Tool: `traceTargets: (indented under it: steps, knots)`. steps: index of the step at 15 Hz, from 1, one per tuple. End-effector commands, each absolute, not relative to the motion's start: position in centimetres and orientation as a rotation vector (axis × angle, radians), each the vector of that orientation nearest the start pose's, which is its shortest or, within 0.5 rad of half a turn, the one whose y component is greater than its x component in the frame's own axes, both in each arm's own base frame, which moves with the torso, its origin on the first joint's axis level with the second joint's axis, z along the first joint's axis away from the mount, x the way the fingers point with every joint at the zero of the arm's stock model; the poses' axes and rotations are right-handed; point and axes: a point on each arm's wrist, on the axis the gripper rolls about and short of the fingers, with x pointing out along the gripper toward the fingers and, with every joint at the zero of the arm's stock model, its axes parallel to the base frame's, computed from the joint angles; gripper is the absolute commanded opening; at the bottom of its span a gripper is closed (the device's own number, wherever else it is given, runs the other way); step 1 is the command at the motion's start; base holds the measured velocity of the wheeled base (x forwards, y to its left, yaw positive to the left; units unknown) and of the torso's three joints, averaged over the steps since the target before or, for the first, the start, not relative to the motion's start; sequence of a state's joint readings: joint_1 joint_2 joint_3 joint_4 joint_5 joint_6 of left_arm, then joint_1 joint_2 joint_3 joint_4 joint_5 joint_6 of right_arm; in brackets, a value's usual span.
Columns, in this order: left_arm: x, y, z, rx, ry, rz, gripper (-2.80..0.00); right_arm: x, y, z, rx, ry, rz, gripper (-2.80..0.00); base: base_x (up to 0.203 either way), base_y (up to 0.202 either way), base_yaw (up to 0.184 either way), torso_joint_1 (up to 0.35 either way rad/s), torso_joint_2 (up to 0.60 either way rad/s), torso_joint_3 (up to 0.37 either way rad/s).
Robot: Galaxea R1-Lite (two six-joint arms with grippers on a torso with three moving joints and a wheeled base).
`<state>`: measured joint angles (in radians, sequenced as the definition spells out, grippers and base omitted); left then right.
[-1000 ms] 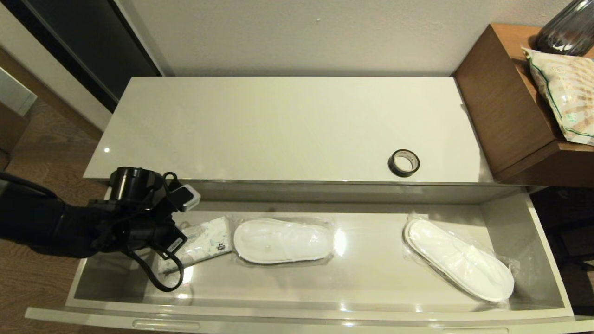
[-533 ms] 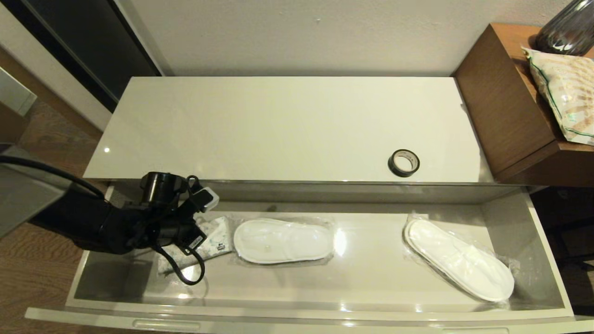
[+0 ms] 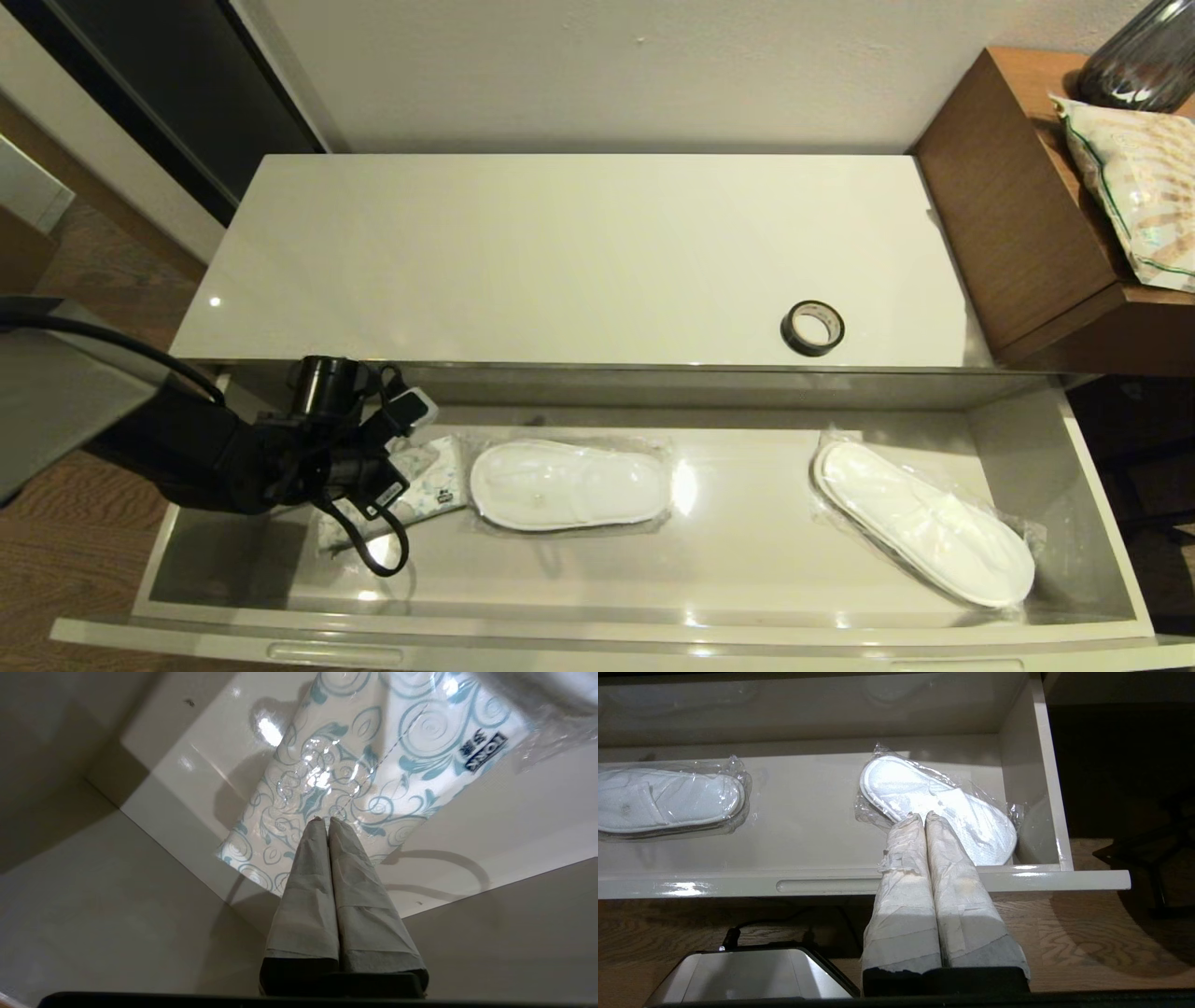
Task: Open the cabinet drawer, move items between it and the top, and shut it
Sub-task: Take out the tissue from the drawer
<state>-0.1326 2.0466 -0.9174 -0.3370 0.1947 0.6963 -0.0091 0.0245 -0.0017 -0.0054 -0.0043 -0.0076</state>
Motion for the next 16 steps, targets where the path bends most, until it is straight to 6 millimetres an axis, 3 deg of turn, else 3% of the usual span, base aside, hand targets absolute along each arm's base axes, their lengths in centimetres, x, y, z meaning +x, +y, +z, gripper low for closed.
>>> traceTargets:
  steps: [1, 11, 16]
  knots:
    - [35.2, -4.0, 6.2, 0.793, 0.794, -0.218, -2.80, -2.1, 0.0, 7.7, -0.008, 0.018, -0.014, -2.80, 0.000, 0.000, 0.000, 0.000, 0.00, 0.000]
    - [35.3, -4.1, 5.4, 0.820, 0.804, -0.236, -2.80, -2.1, 0.0, 7.7, -0.008, 0.018, -0.014, -2.80, 0.000, 0.000, 0.000, 0.000, 0.00, 0.000]
    - [36.1, -4.2, 6.6, 0.819, 0.690, -0.207, -2.80, -2.1, 0.0, 7.7, -0.008, 0.018, -0.014, -2.80, 0.000, 0.000, 0.000, 0.000, 0.00, 0.000]
